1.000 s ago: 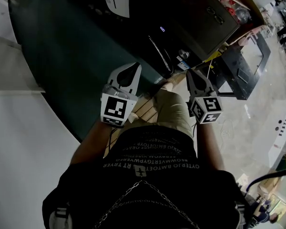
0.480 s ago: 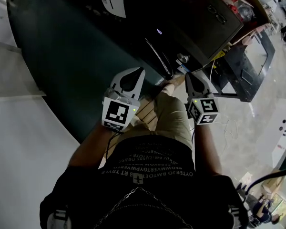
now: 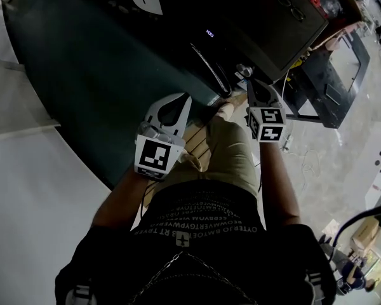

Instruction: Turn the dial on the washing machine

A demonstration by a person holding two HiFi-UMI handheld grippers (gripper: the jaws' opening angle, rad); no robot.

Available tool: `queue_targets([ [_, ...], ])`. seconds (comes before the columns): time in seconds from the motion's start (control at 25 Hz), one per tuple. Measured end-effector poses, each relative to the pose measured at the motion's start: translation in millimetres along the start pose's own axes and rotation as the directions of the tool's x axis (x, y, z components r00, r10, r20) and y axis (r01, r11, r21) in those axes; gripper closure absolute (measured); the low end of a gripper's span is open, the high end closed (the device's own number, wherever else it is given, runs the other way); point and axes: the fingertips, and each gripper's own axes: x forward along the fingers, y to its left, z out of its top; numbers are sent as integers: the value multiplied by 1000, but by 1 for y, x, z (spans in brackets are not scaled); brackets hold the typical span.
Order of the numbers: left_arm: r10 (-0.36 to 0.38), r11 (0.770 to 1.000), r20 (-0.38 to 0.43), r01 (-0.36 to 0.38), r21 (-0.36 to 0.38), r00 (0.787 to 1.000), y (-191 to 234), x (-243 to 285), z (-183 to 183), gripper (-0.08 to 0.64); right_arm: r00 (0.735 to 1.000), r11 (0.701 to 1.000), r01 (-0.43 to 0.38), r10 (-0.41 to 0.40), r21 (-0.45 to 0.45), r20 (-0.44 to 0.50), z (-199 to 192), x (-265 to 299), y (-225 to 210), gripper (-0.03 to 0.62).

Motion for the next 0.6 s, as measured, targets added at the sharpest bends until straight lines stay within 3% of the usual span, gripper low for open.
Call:
queue_targets([
  [0.12,0,1000,-2,0,7,1000,1,-2,-1,554,999,1000,12,-12,4,-34,-11,17,-7,539],
  [0.6,-10,1000,-12,10,9,1000,-8,2,-8,554,994,998,55,-54,11,-93,-40,57,-26,508],
])
